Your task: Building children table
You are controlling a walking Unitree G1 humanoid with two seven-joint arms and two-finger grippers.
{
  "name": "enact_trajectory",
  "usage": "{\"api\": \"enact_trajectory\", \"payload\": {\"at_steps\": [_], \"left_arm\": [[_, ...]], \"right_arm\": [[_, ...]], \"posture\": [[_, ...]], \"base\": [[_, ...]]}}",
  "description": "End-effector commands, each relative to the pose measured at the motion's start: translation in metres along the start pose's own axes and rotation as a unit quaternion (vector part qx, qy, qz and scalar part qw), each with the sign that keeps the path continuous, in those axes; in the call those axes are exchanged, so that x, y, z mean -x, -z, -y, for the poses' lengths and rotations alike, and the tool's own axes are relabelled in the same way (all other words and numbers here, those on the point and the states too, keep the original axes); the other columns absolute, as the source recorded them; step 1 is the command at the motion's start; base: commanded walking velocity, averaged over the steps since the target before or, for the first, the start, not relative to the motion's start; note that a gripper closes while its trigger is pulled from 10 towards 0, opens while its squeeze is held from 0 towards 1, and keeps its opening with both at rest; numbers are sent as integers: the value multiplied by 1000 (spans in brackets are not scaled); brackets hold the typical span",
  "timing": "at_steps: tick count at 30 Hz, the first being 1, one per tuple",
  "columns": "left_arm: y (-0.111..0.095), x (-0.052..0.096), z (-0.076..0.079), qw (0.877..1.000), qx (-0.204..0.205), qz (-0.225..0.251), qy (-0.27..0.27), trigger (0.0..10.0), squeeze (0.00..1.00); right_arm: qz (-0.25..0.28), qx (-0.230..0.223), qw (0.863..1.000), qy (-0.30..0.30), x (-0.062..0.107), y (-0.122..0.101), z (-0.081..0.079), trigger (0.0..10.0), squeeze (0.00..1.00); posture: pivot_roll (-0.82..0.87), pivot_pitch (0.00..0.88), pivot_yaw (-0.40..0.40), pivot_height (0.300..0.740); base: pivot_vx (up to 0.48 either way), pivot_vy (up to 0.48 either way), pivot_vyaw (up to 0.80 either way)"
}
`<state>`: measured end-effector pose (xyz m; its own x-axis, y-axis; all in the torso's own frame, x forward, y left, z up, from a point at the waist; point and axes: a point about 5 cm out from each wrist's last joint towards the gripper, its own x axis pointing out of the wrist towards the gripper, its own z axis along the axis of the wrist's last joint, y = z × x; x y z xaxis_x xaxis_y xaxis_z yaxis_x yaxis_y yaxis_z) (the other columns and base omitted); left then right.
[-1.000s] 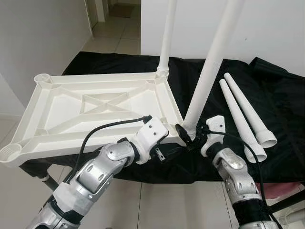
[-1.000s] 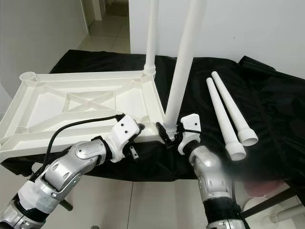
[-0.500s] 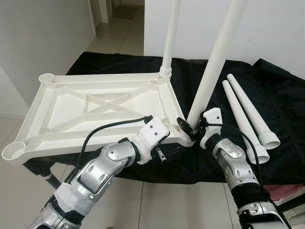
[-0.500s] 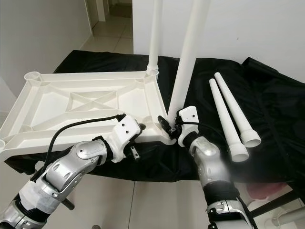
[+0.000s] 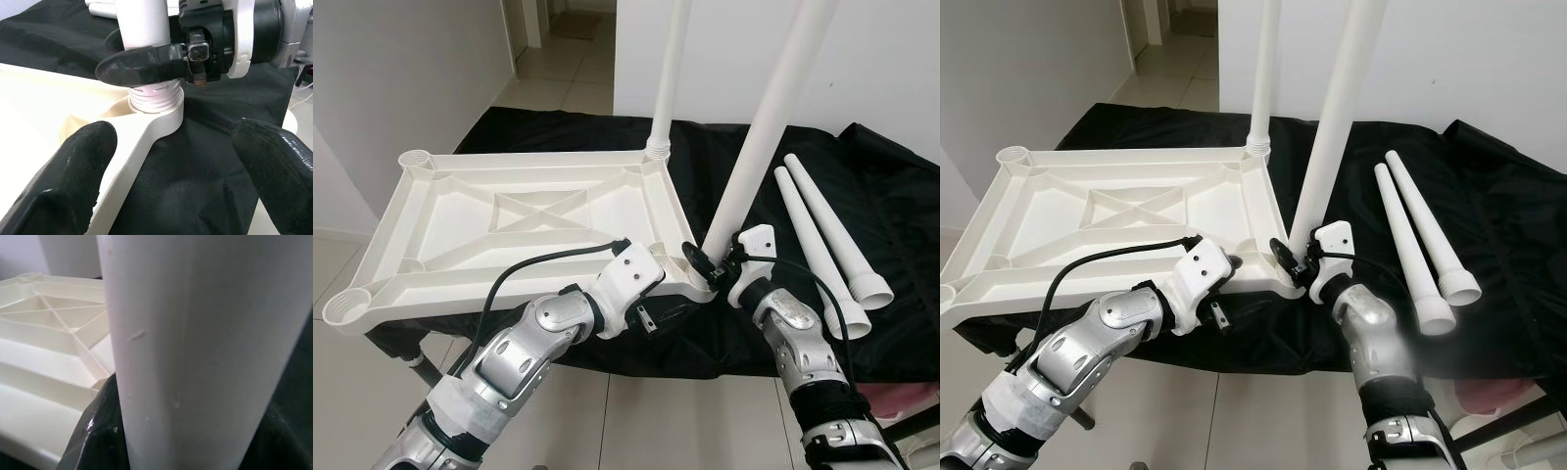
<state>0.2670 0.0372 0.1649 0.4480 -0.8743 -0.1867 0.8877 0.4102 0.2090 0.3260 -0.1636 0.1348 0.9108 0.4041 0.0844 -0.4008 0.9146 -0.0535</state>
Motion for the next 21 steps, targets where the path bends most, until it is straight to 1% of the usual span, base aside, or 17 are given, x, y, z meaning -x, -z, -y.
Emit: {"api": "enact_trajectory", "payload": {"at_steps": [1,2,3,4,6,8,12,14,15,17,19,21], "left_arm": [[4,0,6,999,-6,-8,46,10000,0],[4,0,6,999,-6,-9,46,10000,0],[4,0,6,999,-6,-9,46,10000,0],[4,0,7,999,-5,-8,47,10000,0],[5,0,8,999,-3,-9,49,10000,0],[6,0,9,999,-2,-9,49,10000,0],[6,0,9,999,-2,-10,49,10000,0],[7,0,10,999,-3,-11,49,10000,0],[7,0,10,999,-3,-11,49,10000,0],[8,0,10,999,-4,-13,47,10000,0],[8,1,10,999,-3,-14,46,10000,0],[9,1,10,999,-2,-14,46,10000,0]], "right_arm": [[-17,-40,997,56,4,7,3,10000,0],[-16,-47,996,76,3,6,0,10000,0],[-16,-47,996,76,3,6,0,10000,0],[-15,-53,994,89,3,4,-3,10000,0],[-17,-68,990,126,2,2,-8,10000,0],[-21,-77,985,150,3,2,-10,10000,0],[-25,-78,983,166,3,2,-10,10000,0],[-37,-75,972,218,7,4,-17,10000,0],[-37,-75,972,218,7,4,-17,10000,0],[-39,-95,956,275,10,6,-31,10000,0],[-39,-111,949,294,11,6,-40,10000,0],[-39,-114,948,295,11,6,-42,10000,0]], "posture": [[-9,0,-5,740],[-11,0,-8,740],[-11,0,-8,740],[-12,0,-10,740],[-9,0,-17,740],[-8,0,-19,740],[-8,0,-19,740],[-4,0,-29,740],[-4,0,-29,740],[5,0,-41,740],[7,0,-42,740],[7,0,-42,740]], "base": [[0,0,0],[0,0,0],[0,0,0],[0,0,0],[0,0,0],[0,0,0],[0,0,0],[0,0,0],[0,0,0],[0,0,0],[0,0,0],[0,0,0]]}}
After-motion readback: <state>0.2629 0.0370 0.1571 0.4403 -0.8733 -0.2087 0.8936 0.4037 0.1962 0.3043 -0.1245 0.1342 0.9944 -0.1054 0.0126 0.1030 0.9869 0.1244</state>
